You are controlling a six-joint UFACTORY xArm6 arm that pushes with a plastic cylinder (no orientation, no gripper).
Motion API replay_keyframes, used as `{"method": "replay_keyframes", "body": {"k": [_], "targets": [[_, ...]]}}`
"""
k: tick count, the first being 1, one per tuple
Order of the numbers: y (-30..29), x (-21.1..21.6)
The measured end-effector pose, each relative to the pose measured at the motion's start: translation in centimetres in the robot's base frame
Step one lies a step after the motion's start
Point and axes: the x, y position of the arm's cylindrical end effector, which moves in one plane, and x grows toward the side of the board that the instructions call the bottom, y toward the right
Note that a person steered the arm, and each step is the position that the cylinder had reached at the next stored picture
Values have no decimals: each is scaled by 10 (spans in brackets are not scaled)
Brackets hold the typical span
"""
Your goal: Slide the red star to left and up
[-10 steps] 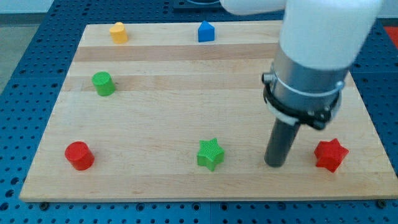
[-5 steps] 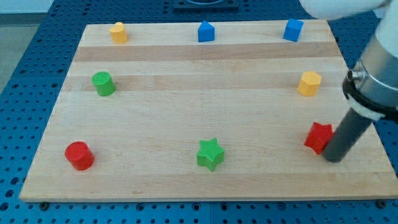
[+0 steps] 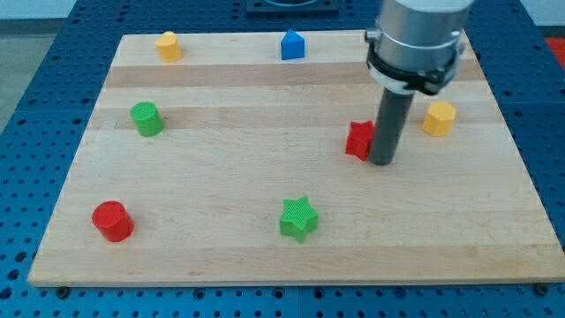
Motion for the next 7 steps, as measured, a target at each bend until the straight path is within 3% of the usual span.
{"method": "replay_keyframes", "body": {"k": [3, 7], "targets": [[-76, -21], [-20, -78]]}}
